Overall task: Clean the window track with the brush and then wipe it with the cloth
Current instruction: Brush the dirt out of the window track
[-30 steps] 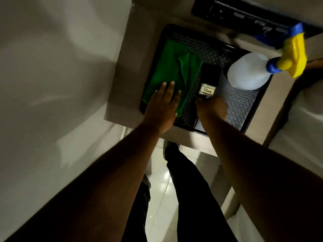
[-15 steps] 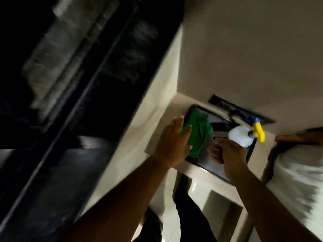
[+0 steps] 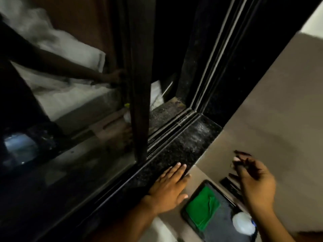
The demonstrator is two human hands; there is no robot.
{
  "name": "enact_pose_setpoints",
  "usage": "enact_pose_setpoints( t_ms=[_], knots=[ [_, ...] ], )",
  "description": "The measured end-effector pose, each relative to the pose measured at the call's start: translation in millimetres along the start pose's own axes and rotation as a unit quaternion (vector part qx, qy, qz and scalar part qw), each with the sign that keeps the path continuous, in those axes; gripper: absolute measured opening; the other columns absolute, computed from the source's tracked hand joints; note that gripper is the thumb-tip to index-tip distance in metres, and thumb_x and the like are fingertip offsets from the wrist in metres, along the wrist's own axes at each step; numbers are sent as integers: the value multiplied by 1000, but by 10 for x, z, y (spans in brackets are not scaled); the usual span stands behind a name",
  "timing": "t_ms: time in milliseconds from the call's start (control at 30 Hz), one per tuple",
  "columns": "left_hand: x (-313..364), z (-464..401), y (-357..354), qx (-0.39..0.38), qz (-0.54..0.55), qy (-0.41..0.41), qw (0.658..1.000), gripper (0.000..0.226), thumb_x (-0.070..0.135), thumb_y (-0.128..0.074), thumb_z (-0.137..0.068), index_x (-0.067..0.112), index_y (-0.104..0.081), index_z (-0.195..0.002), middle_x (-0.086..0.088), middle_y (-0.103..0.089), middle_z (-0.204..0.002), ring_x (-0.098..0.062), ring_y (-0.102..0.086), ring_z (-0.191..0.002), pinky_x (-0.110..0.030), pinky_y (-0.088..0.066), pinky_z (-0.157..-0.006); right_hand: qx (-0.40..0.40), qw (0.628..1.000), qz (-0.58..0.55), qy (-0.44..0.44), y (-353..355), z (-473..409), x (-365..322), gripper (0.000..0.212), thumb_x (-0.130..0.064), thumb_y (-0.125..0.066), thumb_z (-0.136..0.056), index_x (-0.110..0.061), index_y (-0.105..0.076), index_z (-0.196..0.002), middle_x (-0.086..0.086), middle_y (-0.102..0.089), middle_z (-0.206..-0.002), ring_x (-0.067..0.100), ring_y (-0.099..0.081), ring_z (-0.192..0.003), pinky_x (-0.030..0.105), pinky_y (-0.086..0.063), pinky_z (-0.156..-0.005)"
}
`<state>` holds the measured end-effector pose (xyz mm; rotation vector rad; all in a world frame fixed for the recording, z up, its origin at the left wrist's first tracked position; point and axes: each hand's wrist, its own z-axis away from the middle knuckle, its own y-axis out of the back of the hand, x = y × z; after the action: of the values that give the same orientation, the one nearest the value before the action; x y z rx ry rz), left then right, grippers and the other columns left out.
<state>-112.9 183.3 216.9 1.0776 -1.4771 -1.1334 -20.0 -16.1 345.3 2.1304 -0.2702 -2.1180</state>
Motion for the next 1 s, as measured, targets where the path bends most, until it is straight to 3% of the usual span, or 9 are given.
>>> enact_pose_setpoints(
  t_ms=[100, 233, 367, 600, 733, 800, 867, 933, 1000],
  knots=[
    [-292, 137, -29, -10, -15, 27, 999, 65, 59, -34, -93, 23, -35, -147, -10, -27, -159, -28, -18, -148, -49, -19, -118, -20, 998, -1, 59, -311, 83, -278, 14, -18, -58, -95, -10, -68, -91, 21, -69, -80, 28, -70, -67, 30, -61, -58],
    [-456, 180, -35, -16, -4, 26, 1000, 59, 56, -32, -95, 28, -34, -147, -4, -26, -159, -23, -16, -149, -46, -16, -120, -180, 982, 6, 59, -637, 81, -462, 19, -2, -52, -95, -8, -70, -98, 21, -71, -81, 29, -70, -63, 27, -59, -56],
    [-513, 139, 22, -17, -5, 16, 1000, 60, 57, -28, -96, 29, -27, -150, -3, -19, -162, -22, -8, -150, -43, -11, -121, -311, 950, -3, 38, -886, -95, -606, 30, 3, -49, -95, -17, -71, -100, 11, -73, -72, 23, -71, -61, 26, -59, -57],
    [-545, 95, 1, 0, 9, 24, 1000, 66, 63, -33, -93, 29, -27, -149, -5, -22, -161, -25, -13, -149, -46, -15, -120, -481, 876, 35, -9, -1581, -512, -531, 22, -6, -55, -95, -19, -73, -100, 7, -73, -68, 17, -69, -60, 29, -61, -61],
    [-610, 54, -12, -40, 0, 41, 998, 76, 69, -30, -90, 30, -12, -153, -4, -4, -164, -23, 7, -150, -50, 3, -118, -476, 872, 106, -53, -1857, -786, -238, 22, -6, -51, -97, -4, -69, -109, 12, -67, -68, 17, -64, -56, 34, -60, -59],
    [-625, 34, -32, -49, 0, 47, 998, 76, 69, -30, -90, 30, -10, -153, -4, -2, -164, -22, 10, -150, -53, 4, -117, -442, 886, 129, -49, -1832, -1087, -213, 22, -5, -50, -96, -1, -68, -109, 12, -65, -66, 14, -62, -52, 28, -59, -52],
    [-623, 22, -9, -50, 11, 51, 997, 74, 66, -31, -92, 30, -11, -153, -3, -1, -164, -21, 10, -150, -51, 0, -119, -395, 900, 182, 28, -1734, -1462, -298, 21, -3, -52, -95, -1, -68, -109, 13, -65, -71, 18, -63, -55, 26, -58, -47],
    [-607, 14, 30, -52, 16, 48, 997, 71, 62, -31, -94, 30, -10, -154, -2, -1, -164, -19, 10, -150, -47, -2, -121, -355, 890, 262, 117, -1629, -1792, -458, 20, -4, -56, -93, -2, -69, -107, 13, -64, -77, 30, -65, -64, 38, -61, -57],
    [-594, 13, 56, -49, 15, 50, 997, 68, 60, -30, -96, 29, -12, -154, -2, -3, -164, -19, 8, -150, -45, -4, -121, -346, 885, 280, 141, -1557, -1952, -616, 19, -6, -56, -93, -3, -70, -106, 14, -65, -75, 34, -66, -67, 45, -61, -65]
  ],
)
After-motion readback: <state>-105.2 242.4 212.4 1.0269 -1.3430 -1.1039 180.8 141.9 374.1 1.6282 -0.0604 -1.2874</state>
